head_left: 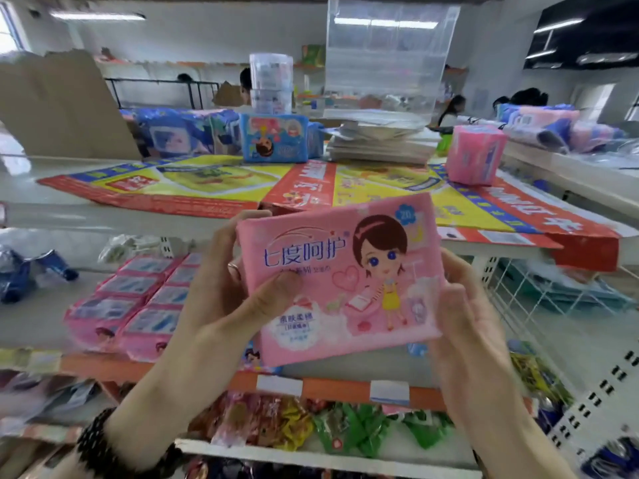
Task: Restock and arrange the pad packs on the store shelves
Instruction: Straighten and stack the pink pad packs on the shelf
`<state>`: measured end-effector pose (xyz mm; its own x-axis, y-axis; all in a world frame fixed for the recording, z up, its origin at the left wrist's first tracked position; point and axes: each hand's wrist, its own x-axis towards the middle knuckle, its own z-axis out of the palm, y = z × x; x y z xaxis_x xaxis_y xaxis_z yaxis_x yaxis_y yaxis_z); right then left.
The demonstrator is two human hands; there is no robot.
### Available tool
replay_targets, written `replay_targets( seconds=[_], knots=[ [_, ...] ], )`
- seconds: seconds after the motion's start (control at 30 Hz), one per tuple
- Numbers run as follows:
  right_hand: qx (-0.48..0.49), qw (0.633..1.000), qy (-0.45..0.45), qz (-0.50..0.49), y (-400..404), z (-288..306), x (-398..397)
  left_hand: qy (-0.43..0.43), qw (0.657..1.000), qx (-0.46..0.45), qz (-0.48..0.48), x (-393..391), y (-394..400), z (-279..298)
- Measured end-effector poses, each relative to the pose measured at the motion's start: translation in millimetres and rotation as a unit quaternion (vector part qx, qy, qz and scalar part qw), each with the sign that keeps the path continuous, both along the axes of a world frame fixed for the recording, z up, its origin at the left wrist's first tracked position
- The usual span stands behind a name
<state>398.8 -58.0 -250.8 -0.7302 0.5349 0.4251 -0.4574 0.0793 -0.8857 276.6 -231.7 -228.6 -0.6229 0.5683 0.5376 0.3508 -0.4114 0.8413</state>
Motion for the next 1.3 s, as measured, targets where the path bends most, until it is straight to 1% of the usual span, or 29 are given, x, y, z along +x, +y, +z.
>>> replay_targets(
  seconds=[0.1, 0.17, 0.23, 0.3, 0.33, 0.4, 0.47, 0.57, 0.63, 0.77, 0.97, 1.07, 1.3],
  knots=[
    [0.002, 0.999, -0.031, 0.013, -10.4, -9.6, 2.9, 0.001, 0.999, -0.050, -0.005, -2.6, -13.2, -13.2],
    [-0.018, 0.999, -0.041, 0.018, -21.4, -21.1, 1.8, 0.006, 0.994, -0.103, 0.020, -6.6, -16.5, -29.2],
    [-0.038, 0.998, -0.045, 0.017, -36.3, -31.2, -2.0, -0.053, 0.984, -0.162, 0.053, -3.5, -24.8, -41.9],
    [-0.066, 0.996, -0.058, 0.026, -50.1, -43.0, -6.2, -0.070, 0.988, -0.129, 0.047, 5.8, -40.1, -62.5],
    [-0.072, 0.995, -0.068, 0.031, -56.9, -49.6, -8.2, -0.076, 0.988, -0.126, 0.041, 12.3, -49.8, -69.3],
    [-0.061, 0.992, -0.103, 0.032, -71.2, -63.3, -14.3, -0.127, 0.982, -0.136, 0.040, 19.6, -70.4, -83.7],
    [-0.052, 0.989, -0.134, 0.032, -86.9, -78.9, -22.8, -0.170, 0.973, -0.143, 0.061, 10.6, -87.1, -102.5],
    [-0.053, 0.984, -0.165, 0.026, -114.3, -103.7, -40.6, -0.266, 0.950, -0.135, 0.091, 1.4, -114.8, -125.1],
    [-0.058, 0.980, -0.186, 0.038, -133.7, -117.2, -53.2, -0.296, 0.937, -0.154, 0.107, -5.8, -136.2, -136.1],
    [-0.032, 0.975, -0.218, 0.039, -166.5, -140.2, -77.6, -0.303, 0.923, -0.204, 0.120, -27.1, -179.5, -154.1],
    [-0.051, 0.965, -0.248, 0.067, -197.4, -152.5, -104.1, -0.269, 0.926, -0.235, 0.123, -49.8, -214.2, -162.1],
    [-0.052, 0.963, -0.259, 0.059, -202.1, -154.3, -115.0, -0.280, 0.923, -0.235, 0.124, -59.8, -220.4, -165.3],
    [-0.081, 0.953, -0.277, 0.089, -196.5, -153.6, -150.6, -0.305, 0.922, -0.210, 0.115, -87.7, -216.6, -172.8]
  ],
)
